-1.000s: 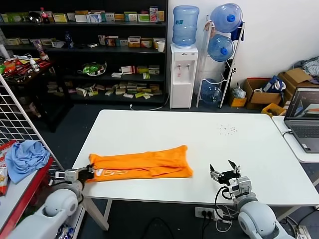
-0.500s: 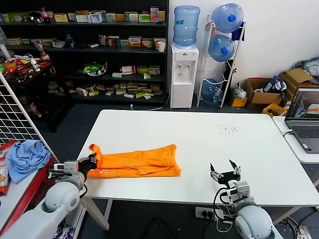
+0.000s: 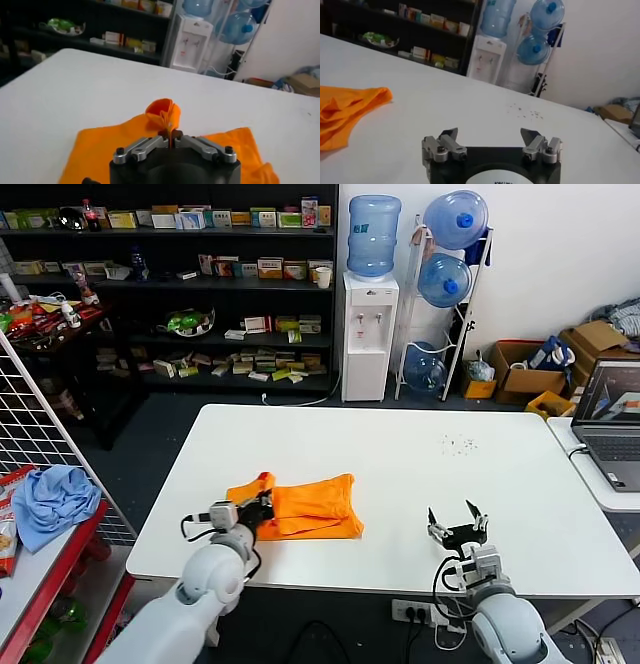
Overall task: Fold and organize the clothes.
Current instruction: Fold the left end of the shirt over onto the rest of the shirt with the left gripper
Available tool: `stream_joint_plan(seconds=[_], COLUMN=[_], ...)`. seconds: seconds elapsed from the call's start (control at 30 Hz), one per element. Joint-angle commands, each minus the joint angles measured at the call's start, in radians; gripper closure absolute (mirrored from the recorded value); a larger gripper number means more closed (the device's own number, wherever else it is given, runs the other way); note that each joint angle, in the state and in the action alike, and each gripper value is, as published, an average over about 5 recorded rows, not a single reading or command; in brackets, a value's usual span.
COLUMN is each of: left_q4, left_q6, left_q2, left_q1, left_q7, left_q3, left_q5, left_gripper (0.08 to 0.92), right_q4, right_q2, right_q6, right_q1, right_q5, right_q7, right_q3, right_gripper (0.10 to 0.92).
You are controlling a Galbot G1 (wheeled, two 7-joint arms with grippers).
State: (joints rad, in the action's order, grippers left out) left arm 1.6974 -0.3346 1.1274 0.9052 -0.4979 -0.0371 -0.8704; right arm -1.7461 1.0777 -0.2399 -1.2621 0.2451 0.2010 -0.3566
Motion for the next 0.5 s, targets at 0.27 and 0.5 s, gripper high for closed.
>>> stream_joint_plan(seconds=[0.27,0.5], left_q4=[-0.184,-0.155], left_q6=[0.009,0.099], left_q2=[0.350,0.343], left_q1=[-0.120,-0.088], left_q7=[-0.007,0.047], left_q3=[-0.137,-0.135], left_q5=[0.059,0.053], left_gripper=[0.881,0.790], right_q4=[0.042,0.045], right_q2=[-0.007,-0.008], right_q6=[0.015,0.010], right_q1=[0.019,0.030], right_q5=[-0.001,0.016], right_q7=[-0.004,-0.004], right_q3=[-0.006,0.002], right_gripper=[0.203,0.203])
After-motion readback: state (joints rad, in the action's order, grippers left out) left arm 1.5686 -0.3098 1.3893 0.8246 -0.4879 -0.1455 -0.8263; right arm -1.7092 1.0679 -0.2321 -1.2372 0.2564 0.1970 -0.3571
